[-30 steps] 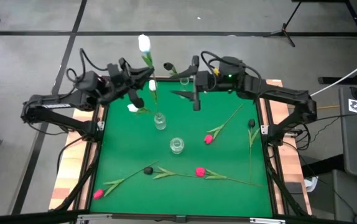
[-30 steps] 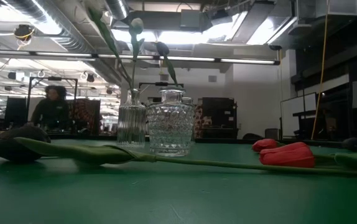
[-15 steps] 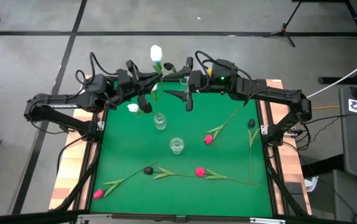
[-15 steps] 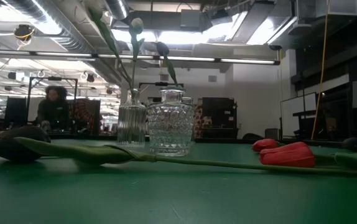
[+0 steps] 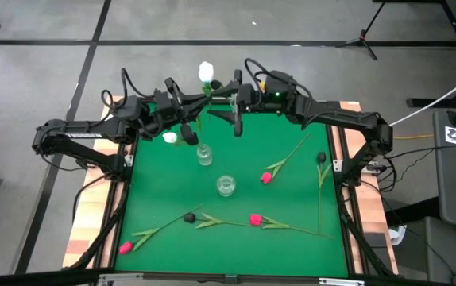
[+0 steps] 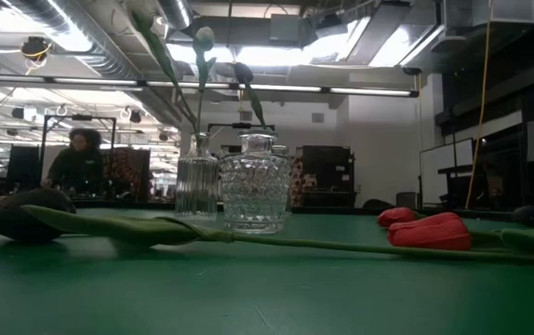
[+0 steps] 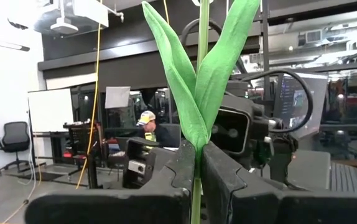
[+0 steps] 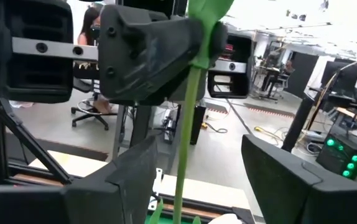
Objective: Sort flowers into vase by color
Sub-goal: Put the white flower into the middle transparent vase
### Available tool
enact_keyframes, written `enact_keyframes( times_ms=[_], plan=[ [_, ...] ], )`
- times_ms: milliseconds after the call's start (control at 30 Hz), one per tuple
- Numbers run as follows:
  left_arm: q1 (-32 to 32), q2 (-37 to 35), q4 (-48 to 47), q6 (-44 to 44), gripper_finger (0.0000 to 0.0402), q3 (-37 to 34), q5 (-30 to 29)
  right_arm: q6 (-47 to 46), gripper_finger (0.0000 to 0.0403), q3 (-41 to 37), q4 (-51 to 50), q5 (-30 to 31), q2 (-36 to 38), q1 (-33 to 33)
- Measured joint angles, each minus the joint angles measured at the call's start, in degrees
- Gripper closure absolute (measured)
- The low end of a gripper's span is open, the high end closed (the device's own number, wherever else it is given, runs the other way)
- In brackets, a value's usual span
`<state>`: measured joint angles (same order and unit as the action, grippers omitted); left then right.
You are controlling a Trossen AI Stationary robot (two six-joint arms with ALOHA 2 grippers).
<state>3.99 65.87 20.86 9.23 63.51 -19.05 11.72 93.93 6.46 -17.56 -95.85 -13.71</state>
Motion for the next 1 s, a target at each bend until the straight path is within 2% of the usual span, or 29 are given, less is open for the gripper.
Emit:
enact_keyframes(
  times_ms=[367, 600, 733, 900, 1000],
  plan=[
    [0.46, -0.02, -1.81, 1.58, 0.0389, 0.0, 0.0, 0.81, 0.0242, 0.0, -0.05, -2.65, 0.02, -0.62],
    [0.44, 0.01, -1.81, 1.27, 0.0389, 0.0, 0.0, 2.04, 0.0273, 0.0, -0.66, -2.85, 0.02, -0.62],
    [0.44, 0.34, -1.8, -0.4, 0.0389, 0.0, 0.0, 2.31, 0.0312, 0.0, -0.55, -3.08, 0.02, -0.62],
    [0.44, 1.18, -1.88, -0.72, 0.0389, -0.02, 0.15, 2.73, 0.0382, 0.0, -0.73, -3.08, 0.02, -0.6],
    [0.44, 1.27, -1.82, -0.78, 0.0388, -0.02, 0.03, 3.11, 0.039, 0.0, -0.96, -3.07, 0.06, -0.6]
  ],
)
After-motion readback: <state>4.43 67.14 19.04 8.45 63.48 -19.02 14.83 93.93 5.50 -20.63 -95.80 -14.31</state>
